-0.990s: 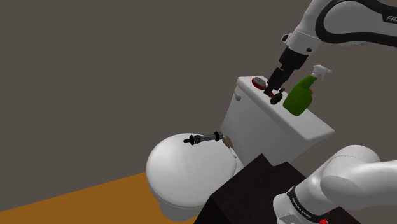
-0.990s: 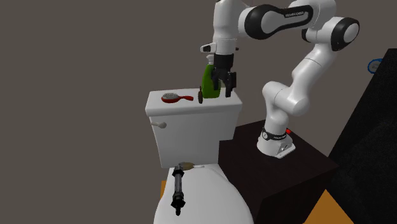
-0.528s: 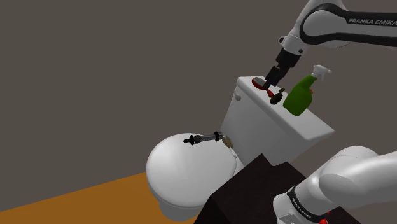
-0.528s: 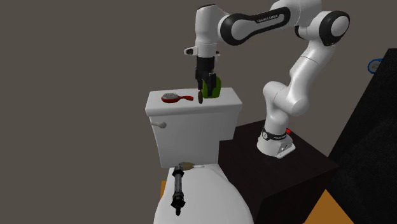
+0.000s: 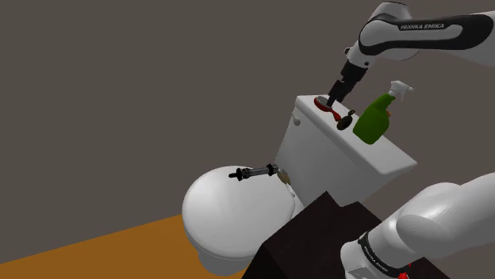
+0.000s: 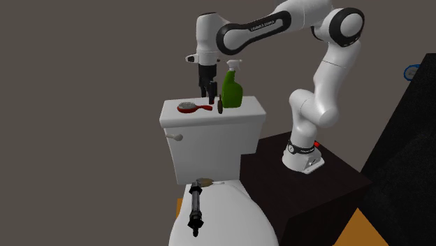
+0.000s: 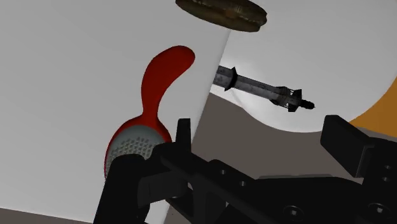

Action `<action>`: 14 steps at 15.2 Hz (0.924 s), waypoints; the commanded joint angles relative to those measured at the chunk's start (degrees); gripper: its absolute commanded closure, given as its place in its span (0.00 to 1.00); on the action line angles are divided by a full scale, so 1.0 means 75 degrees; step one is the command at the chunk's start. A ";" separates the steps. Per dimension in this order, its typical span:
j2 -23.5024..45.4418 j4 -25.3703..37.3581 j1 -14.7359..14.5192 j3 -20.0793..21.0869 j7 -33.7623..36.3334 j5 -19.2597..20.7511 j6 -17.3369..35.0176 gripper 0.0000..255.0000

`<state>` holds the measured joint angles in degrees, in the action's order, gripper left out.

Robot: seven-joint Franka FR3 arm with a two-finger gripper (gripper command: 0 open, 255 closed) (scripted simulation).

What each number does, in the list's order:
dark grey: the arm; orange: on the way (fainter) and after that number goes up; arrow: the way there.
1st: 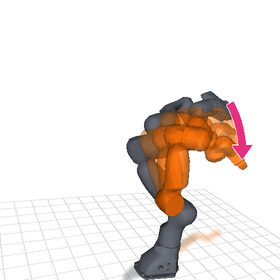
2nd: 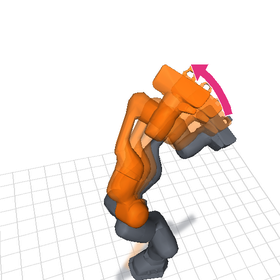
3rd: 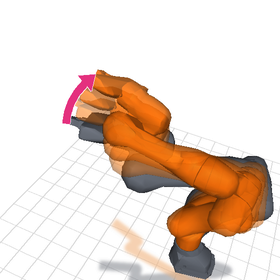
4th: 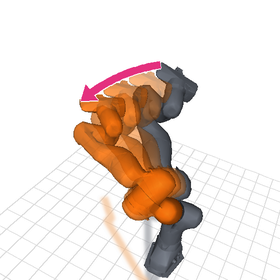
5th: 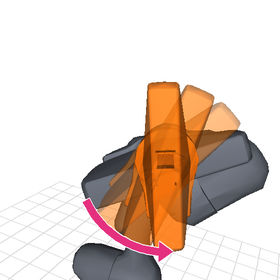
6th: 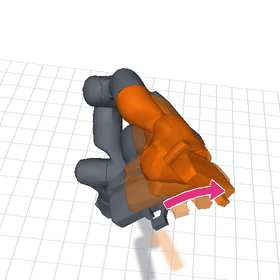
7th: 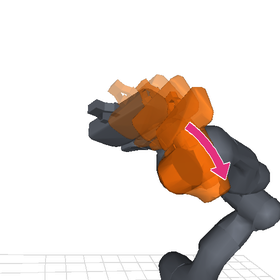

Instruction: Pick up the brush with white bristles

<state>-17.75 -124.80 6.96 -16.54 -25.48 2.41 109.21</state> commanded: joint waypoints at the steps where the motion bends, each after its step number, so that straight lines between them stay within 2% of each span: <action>1: 0.0519 0.0334 0.0053 -0.0215 -0.0289 -0.0058 0.0205 0.00; 7: 0.1987 0.1542 0.0273 -0.0729 -0.1133 -0.0442 0.0478 0.00; 14: 0.2167 0.1007 0.0287 -0.0742 -0.1209 -0.0525 0.1178 0.00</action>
<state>-1.74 -116.47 9.02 -21.99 -34.25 -1.40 117.03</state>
